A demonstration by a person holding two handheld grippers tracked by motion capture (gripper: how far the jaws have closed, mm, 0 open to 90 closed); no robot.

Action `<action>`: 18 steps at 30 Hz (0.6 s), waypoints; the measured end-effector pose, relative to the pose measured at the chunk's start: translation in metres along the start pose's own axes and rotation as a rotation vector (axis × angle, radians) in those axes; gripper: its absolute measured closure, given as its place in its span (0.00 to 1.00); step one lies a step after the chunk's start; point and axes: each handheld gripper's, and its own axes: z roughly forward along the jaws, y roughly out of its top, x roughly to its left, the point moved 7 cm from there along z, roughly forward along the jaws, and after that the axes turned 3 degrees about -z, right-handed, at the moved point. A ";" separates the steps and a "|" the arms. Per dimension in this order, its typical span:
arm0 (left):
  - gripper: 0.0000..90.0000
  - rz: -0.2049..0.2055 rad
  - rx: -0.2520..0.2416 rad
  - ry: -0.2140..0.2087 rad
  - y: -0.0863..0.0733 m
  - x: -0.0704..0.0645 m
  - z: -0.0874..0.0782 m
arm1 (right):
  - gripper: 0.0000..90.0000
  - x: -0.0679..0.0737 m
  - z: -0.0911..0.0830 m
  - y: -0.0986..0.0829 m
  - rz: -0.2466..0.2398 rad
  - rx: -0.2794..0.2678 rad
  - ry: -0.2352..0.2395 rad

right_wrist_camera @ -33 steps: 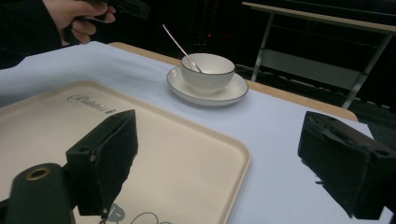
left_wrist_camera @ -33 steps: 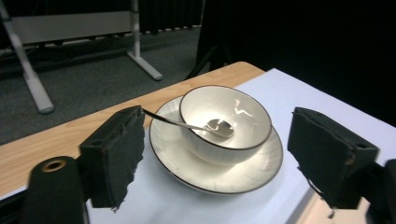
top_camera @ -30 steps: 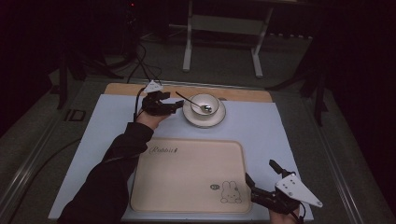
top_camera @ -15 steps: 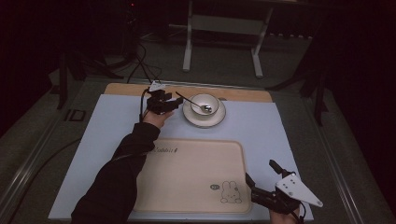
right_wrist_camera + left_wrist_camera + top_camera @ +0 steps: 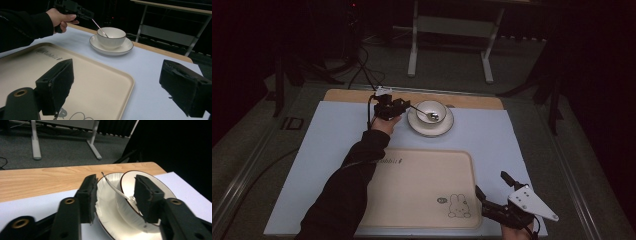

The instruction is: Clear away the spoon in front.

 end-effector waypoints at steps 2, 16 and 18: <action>0.64 -0.013 -0.010 -0.001 0.001 -0.001 0.002 | 0.14 0.000 0.000 0.000 0.001 0.000 0.000; 0.93 -0.081 -0.059 -0.031 0.004 -0.006 0.005 | 0.14 -0.001 -0.001 0.000 0.002 -0.001 0.003; 0.95 -0.089 -0.065 -0.051 0.006 -0.009 0.004 | 0.14 -0.001 -0.001 0.000 0.004 0.000 0.003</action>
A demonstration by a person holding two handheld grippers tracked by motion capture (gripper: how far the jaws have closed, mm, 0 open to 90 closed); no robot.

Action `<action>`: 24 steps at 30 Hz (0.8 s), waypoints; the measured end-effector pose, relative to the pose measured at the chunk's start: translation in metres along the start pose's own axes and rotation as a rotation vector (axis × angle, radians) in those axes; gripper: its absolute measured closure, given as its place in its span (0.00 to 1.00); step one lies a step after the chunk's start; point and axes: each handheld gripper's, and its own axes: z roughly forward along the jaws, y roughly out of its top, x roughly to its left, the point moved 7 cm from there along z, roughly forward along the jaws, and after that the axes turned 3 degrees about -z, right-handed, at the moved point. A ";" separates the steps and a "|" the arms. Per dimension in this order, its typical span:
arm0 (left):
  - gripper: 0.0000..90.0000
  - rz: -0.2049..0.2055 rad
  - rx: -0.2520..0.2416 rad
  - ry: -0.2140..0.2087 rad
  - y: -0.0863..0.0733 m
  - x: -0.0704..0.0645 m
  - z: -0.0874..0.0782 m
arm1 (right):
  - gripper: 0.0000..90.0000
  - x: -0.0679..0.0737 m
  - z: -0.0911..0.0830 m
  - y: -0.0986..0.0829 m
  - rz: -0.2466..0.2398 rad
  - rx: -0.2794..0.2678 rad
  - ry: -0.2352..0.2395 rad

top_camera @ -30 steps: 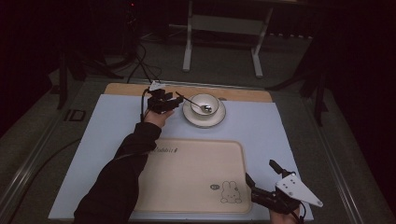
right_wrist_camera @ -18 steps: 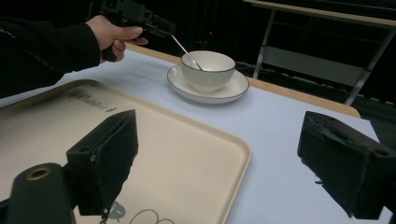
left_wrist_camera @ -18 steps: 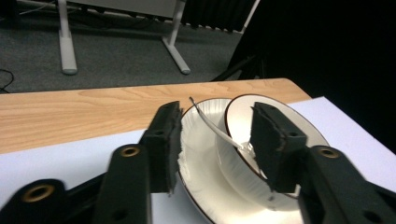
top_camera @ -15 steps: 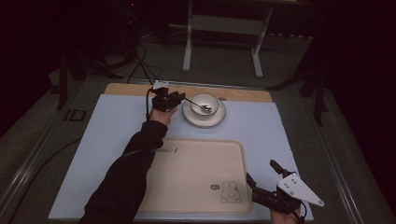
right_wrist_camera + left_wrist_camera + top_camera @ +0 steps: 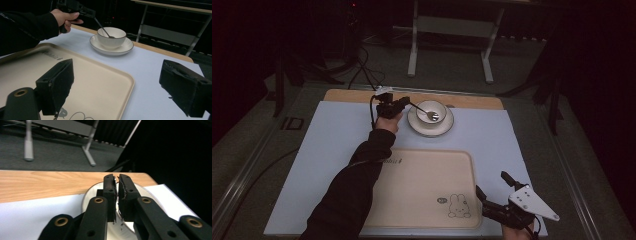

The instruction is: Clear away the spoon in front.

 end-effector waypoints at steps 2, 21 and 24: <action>0.97 0.006 -0.005 -0.017 0.002 -0.004 -0.002 | 0.14 0.000 0.000 0.000 0.000 0.000 -0.001; 1.00 0.077 -0.019 -0.062 0.017 -0.029 -0.012 | 0.14 0.000 0.000 0.000 0.001 -0.001 -0.004; 1.00 0.083 -0.023 -0.063 0.024 -0.031 -0.019 | 0.14 0.000 0.000 0.000 0.001 -0.002 -0.005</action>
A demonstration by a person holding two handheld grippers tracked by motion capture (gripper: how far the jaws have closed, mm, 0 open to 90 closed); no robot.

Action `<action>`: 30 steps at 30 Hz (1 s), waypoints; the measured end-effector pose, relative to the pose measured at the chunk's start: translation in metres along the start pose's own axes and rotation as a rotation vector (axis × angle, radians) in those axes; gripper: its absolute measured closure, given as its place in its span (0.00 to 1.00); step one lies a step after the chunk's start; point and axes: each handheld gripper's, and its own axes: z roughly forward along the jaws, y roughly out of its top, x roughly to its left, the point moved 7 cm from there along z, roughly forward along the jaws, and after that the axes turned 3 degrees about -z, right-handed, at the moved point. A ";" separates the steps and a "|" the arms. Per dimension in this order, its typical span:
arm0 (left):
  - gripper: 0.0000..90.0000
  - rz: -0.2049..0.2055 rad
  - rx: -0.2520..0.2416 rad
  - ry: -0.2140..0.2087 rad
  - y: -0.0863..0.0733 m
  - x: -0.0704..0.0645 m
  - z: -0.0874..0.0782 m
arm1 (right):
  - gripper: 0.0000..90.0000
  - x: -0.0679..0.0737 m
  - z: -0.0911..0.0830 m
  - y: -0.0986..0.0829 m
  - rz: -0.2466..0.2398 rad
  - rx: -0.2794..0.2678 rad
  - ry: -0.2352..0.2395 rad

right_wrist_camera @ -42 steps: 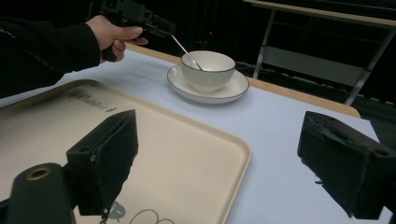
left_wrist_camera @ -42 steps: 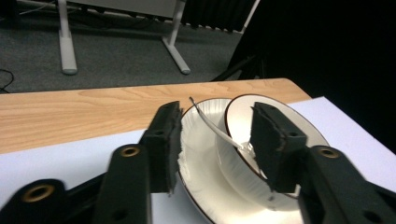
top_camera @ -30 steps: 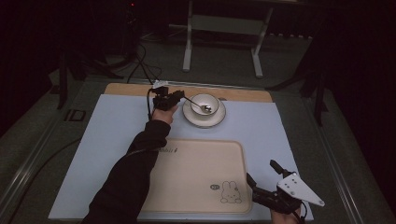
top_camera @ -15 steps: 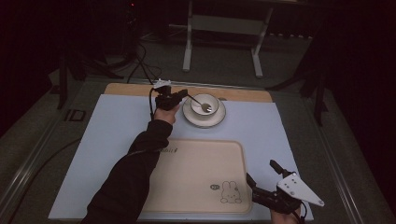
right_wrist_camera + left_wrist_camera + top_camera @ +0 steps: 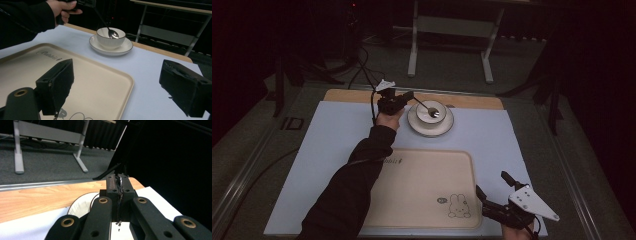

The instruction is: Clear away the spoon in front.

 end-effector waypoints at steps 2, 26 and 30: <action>1.00 0.010 -0.006 0.001 0.005 -0.001 -0.005 | 0.14 0.000 0.000 0.000 0.002 0.002 -0.001; 1.00 0.127 0.020 -0.066 0.037 -0.019 -0.087 | 0.14 0.002 0.003 -0.001 0.002 0.006 -0.003; 1.00 0.141 0.021 -0.070 0.042 -0.017 -0.105 | 0.14 0.002 0.004 -0.001 0.001 0.008 -0.003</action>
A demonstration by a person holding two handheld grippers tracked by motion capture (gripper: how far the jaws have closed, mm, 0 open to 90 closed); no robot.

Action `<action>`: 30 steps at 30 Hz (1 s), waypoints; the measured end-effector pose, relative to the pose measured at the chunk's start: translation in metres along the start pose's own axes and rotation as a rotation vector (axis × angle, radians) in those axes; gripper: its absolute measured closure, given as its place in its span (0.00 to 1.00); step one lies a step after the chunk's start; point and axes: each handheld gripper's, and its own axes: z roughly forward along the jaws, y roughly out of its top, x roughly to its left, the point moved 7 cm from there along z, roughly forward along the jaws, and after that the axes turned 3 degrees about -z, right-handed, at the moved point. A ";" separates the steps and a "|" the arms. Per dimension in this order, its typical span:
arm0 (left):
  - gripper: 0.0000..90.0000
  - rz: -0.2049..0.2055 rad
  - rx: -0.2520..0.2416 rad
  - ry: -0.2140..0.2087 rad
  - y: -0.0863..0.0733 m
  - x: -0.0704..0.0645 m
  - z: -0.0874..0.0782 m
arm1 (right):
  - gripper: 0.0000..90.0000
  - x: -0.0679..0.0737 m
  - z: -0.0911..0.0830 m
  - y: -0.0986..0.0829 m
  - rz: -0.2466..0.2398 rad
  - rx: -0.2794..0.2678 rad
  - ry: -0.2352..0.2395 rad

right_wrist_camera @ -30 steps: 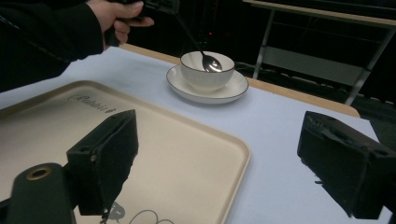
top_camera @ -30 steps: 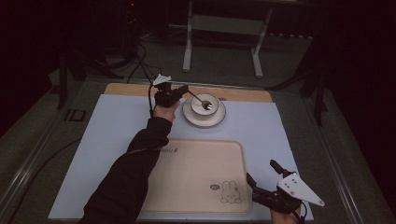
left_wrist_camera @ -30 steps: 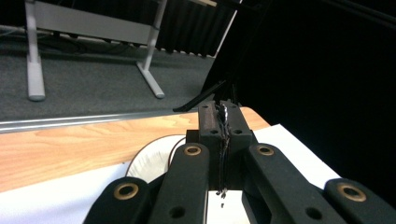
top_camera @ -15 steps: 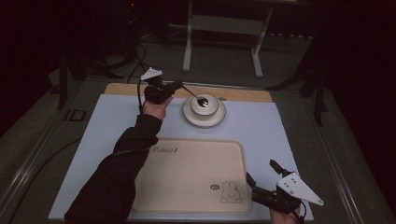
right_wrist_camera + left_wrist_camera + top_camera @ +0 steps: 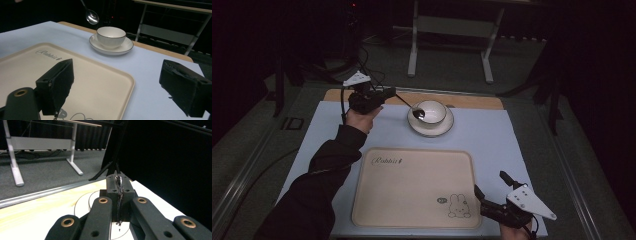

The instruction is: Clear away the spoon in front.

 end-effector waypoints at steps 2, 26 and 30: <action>1.00 0.005 0.004 -0.004 0.002 0.001 -0.009 | 0.14 0.000 0.000 0.000 0.001 0.002 -0.001; 1.00 0.069 0.073 -0.062 -0.001 -0.002 -0.073 | 0.14 0.002 0.002 0.000 -0.003 0.003 -0.002; 1.00 0.082 0.103 -0.086 -0.007 -0.003 -0.082 | 0.14 0.002 0.001 0.001 -0.006 -0.002 -0.002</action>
